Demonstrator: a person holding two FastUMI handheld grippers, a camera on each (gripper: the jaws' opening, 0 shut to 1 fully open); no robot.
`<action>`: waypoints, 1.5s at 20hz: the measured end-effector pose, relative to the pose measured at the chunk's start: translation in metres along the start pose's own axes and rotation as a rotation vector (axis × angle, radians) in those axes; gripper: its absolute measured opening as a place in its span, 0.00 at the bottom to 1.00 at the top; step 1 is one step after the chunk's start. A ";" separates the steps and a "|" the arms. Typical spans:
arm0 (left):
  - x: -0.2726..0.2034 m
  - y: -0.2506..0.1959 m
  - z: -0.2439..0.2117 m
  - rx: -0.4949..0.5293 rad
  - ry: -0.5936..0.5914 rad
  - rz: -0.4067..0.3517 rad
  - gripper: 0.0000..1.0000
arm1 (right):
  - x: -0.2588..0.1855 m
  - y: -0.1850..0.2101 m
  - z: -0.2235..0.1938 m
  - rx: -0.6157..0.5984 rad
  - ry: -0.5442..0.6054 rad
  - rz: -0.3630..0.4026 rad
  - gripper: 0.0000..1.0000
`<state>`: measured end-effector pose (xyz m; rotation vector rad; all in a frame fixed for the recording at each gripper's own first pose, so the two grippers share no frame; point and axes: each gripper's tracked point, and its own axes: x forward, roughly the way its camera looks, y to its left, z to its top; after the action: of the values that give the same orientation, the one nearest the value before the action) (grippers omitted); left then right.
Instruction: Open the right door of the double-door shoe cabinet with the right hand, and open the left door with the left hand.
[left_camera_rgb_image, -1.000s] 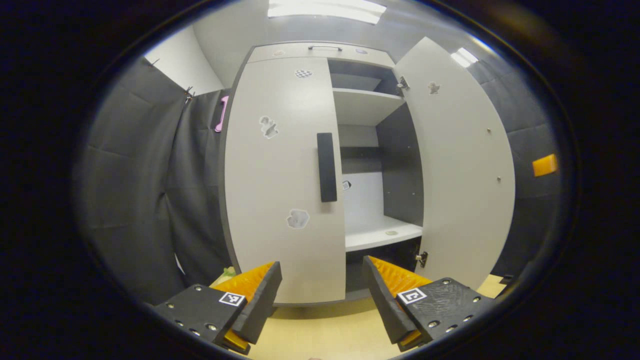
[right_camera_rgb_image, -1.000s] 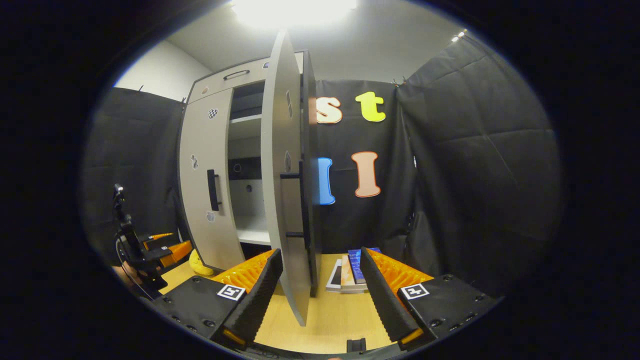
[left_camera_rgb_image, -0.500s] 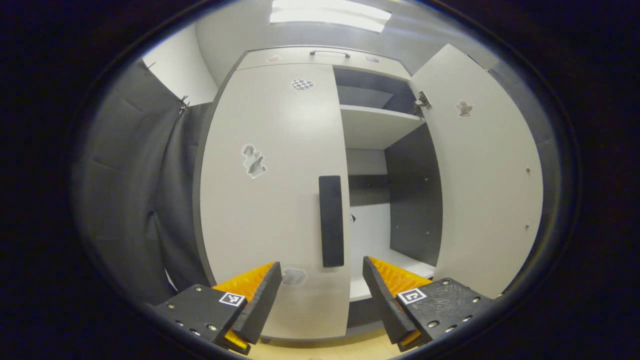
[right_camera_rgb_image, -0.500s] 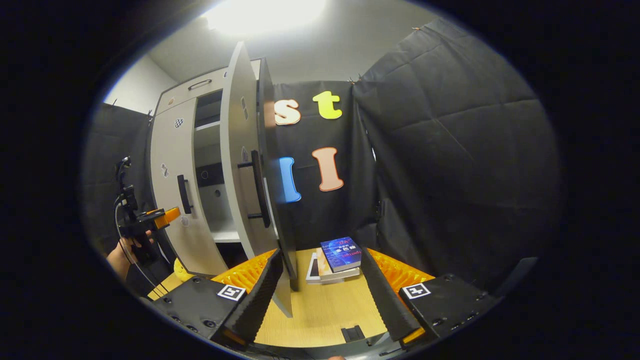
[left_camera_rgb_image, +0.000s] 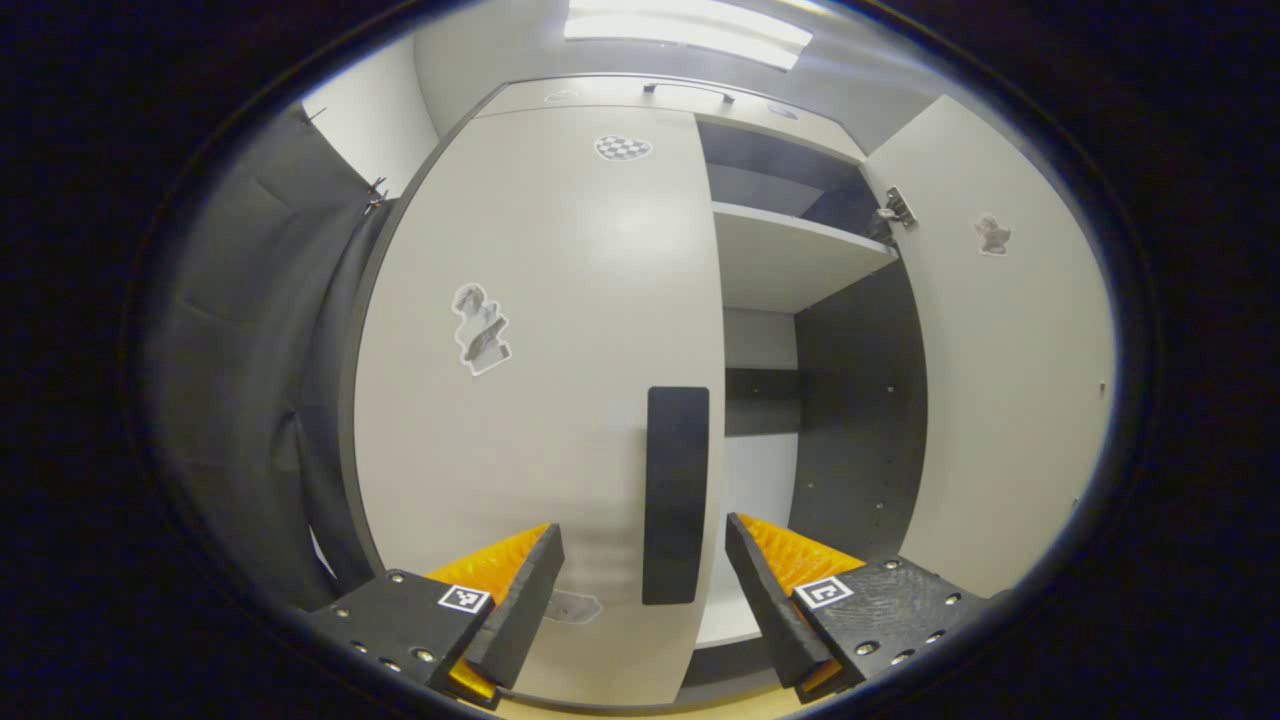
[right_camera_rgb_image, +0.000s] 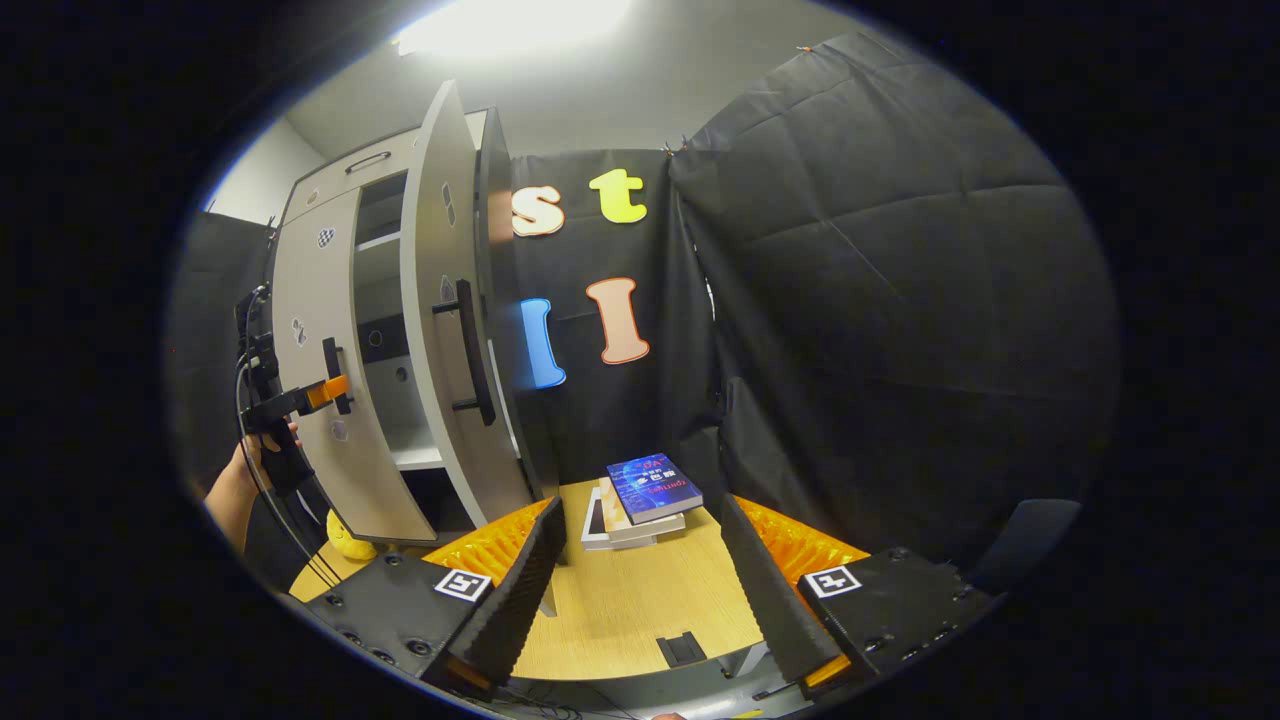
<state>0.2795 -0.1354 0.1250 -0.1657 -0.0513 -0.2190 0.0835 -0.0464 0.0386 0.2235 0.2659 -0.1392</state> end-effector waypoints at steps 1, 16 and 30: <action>0.003 0.000 0.002 -0.011 -0.002 0.002 0.94 | 0.001 -0.001 0.000 0.006 0.001 -0.007 0.98; 0.026 -0.016 -0.003 0.062 0.047 0.054 0.28 | 0.003 -0.012 -0.009 0.008 0.024 -0.018 0.98; -0.014 -0.011 0.001 0.040 0.066 0.049 0.13 | 0.016 0.000 -0.006 -0.078 0.013 0.155 0.98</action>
<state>0.2636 -0.1432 0.1271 -0.1195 0.0135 -0.1747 0.0972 -0.0470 0.0290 0.1667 0.2649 0.0261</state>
